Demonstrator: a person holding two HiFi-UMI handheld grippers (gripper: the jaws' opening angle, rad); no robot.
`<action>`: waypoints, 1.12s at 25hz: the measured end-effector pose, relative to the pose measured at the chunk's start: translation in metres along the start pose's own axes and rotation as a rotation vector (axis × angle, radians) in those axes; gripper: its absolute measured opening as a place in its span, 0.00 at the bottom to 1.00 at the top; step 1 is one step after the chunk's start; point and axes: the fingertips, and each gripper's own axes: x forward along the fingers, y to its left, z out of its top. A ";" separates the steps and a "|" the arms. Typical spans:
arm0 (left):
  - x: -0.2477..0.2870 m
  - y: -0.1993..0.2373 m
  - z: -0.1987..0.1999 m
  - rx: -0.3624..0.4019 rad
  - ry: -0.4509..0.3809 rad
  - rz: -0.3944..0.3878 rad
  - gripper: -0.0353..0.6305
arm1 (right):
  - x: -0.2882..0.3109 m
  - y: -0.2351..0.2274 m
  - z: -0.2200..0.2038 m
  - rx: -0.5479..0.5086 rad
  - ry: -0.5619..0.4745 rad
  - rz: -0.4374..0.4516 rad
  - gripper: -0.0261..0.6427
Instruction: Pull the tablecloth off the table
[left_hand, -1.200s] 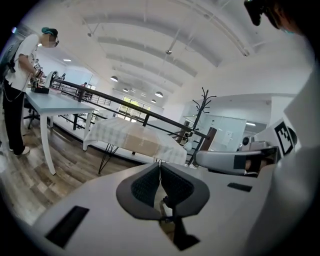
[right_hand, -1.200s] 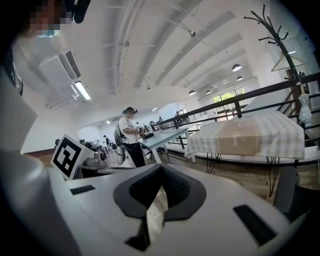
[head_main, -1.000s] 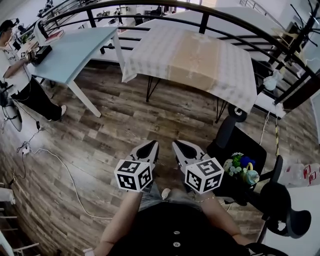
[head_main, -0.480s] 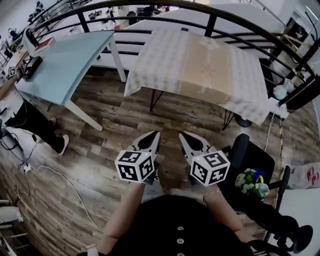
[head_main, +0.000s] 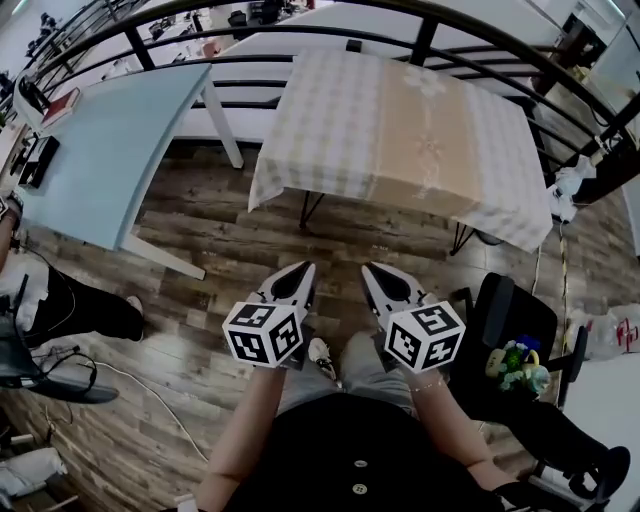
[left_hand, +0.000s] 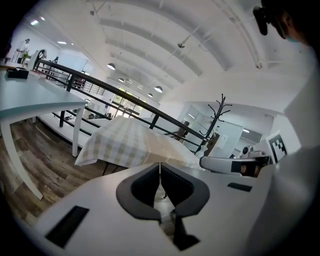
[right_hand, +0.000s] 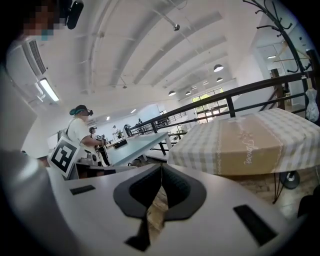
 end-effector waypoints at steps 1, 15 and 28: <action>0.003 0.004 -0.002 -0.011 0.009 -0.003 0.09 | 0.003 -0.004 -0.001 0.008 0.005 -0.011 0.08; 0.085 0.081 0.027 -0.093 0.050 0.036 0.09 | 0.096 -0.084 0.025 0.154 0.002 -0.065 0.08; 0.121 0.118 0.040 -0.492 0.164 0.045 0.26 | 0.120 -0.116 0.036 0.492 0.114 -0.221 0.09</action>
